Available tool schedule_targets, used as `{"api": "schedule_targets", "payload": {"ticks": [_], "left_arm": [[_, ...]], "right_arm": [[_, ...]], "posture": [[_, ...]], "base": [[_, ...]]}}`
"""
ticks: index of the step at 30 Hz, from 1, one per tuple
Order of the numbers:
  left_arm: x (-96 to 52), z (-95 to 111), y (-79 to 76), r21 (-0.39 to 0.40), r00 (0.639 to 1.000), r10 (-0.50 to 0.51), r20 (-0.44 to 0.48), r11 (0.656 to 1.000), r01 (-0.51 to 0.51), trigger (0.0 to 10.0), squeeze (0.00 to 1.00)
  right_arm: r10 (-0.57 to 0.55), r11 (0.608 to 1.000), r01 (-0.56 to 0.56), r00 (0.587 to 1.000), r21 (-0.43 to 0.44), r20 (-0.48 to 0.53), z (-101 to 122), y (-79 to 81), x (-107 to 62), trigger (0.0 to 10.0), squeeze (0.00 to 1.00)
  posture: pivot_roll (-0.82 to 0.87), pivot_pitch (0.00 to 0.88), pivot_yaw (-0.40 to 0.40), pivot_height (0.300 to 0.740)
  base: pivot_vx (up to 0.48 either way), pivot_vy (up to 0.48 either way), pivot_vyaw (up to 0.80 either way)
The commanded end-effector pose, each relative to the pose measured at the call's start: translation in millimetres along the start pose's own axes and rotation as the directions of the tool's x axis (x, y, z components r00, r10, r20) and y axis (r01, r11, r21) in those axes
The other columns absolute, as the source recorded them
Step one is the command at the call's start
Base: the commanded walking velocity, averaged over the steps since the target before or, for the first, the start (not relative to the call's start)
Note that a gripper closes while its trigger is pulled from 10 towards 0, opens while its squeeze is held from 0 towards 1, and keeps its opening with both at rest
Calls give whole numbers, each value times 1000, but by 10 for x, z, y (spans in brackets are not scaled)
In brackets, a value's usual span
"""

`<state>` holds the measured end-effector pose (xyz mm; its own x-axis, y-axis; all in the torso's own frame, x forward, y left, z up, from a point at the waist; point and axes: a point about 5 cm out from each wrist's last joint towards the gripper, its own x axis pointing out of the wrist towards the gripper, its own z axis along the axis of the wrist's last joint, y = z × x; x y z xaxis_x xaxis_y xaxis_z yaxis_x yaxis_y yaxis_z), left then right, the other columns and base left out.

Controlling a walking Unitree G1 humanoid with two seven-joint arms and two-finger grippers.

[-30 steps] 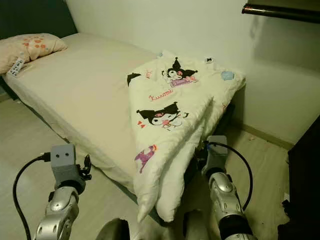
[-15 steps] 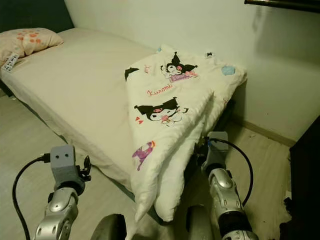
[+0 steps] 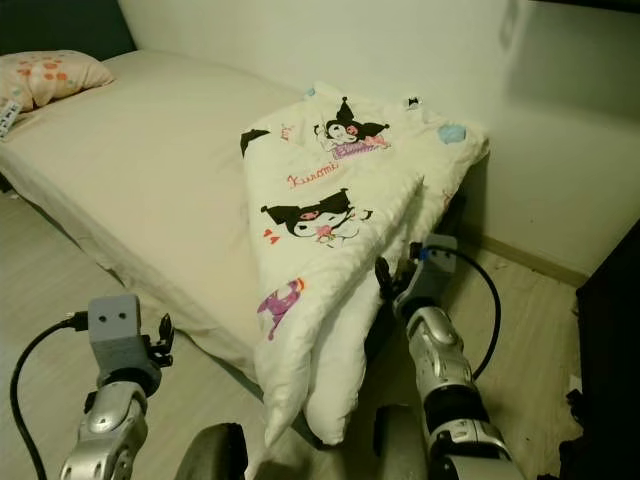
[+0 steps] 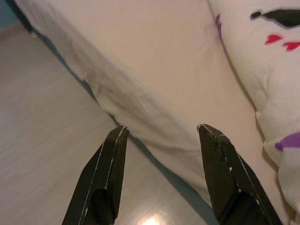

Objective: Clean up the room

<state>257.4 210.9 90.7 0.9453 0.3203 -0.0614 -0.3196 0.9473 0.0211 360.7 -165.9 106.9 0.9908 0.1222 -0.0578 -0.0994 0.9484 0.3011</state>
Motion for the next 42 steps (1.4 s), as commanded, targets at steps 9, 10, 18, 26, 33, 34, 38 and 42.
{"api": "schedule_targets", "payload": {"ticks": [9,10,18,26,33,34,38,42], "left_arm": [[-120,192,205,74,998,-4,63,997,0,10000,0],[-120,192,205,74,998,-4,63,997,0,10000,0],[-209,242,282,97,998,-5,67,995,-2,10000,0],[-256,277,299,110,998,-20,62,994,13,10000,0],[-287,293,303,117,998,-26,51,993,20,10000,0],[-291,295,303,117,998,-26,49,993,20,10000,0],[-288,295,308,122,999,-27,44,992,21,10000,0],[-277,301,313,125,999,-26,41,992,21,10000,0]], "right_arm": [[-12,988,23,997,152,-71,-54,30,109,10000,1000],[-12,988,23,997,152,-71,-54,30,109,10000,1000],[16,948,11,996,317,-82,-99,87,135,10000,1000],[-6,950,44,992,309,-125,-187,80,115,10000,941],[7,967,27,991,254,-130,-188,75,113,10000,0],[6,966,27,992,257,-129,-188,72,113,10000,0],[50,970,-23,993,241,-104,-143,130,141,10000,0],[107,971,-88,992,223,-72,-75,225,182,10000,0]], "posture": [[85,229,29,582],[85,229,29,582],[114,269,35,582],[126,291,38,582],[135,295,39,582],[135,295,39,582],[139,292,41,582],[138,288,41,582]], "base": [[0,0,0],[0,0,0],[0,0,0],[0,0,0],[0,0,0],[0,0,0],[0,0,0],[0,0,0]]}}
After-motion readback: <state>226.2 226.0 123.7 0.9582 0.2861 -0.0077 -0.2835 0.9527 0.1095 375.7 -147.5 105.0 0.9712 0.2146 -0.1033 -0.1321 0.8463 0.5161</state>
